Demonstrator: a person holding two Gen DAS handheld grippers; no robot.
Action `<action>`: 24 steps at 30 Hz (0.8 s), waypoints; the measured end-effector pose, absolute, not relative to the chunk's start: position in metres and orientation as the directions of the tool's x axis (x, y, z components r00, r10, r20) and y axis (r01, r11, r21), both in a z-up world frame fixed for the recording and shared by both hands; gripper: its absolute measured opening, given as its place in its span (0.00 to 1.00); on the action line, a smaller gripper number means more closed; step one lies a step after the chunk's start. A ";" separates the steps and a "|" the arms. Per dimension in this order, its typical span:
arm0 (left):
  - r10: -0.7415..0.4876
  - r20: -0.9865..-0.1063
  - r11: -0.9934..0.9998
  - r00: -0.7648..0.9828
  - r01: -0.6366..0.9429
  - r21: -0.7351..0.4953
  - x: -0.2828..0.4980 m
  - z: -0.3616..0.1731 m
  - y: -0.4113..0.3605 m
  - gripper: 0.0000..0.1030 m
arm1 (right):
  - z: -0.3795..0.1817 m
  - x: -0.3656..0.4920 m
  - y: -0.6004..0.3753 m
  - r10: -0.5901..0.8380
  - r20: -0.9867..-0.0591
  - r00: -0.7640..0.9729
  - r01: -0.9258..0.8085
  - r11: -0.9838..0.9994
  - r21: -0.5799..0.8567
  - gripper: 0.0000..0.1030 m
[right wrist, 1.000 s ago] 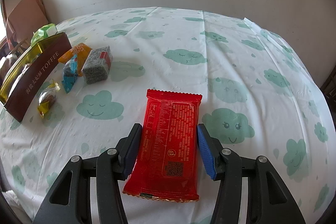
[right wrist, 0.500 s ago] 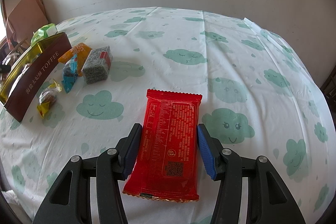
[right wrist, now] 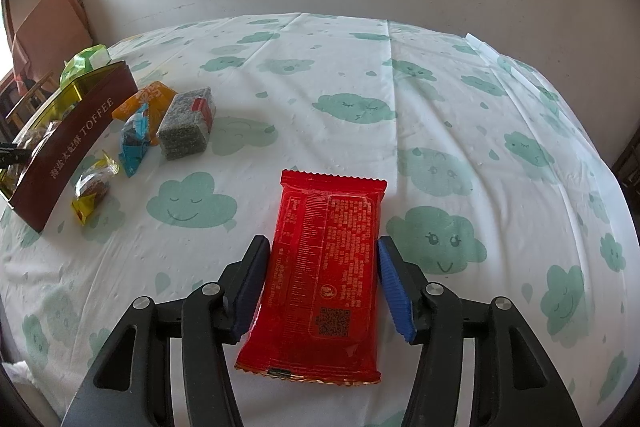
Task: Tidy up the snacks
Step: 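Lower the twist pack into the tin box and open the left gripper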
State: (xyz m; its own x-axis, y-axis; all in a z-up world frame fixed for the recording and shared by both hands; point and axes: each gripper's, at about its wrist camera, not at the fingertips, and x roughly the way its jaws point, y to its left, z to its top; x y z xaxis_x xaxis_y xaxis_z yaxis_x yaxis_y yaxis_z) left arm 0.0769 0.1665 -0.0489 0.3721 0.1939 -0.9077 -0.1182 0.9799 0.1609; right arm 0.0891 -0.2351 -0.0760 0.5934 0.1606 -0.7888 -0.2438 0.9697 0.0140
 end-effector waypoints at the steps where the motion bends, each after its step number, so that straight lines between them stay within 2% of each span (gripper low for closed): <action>1: 0.193 -0.910 0.980 0.368 -0.118 0.160 0.077 -0.051 0.168 0.36 | -0.076 0.089 -0.235 0.160 -0.789 0.593 -0.244 0.970 0.014 0.55; 19: 0.205 -0.907 0.978 0.367 -0.109 0.177 0.077 -0.052 0.165 0.39 | -0.076 0.088 -0.234 0.159 -0.789 0.594 -0.242 0.970 0.014 0.58; 24: 0.192 -0.905 0.981 0.379 -0.101 0.166 0.074 -0.048 0.164 0.44 | -0.076 0.088 -0.234 0.159 -0.789 0.594 -0.241 0.970 0.013 0.58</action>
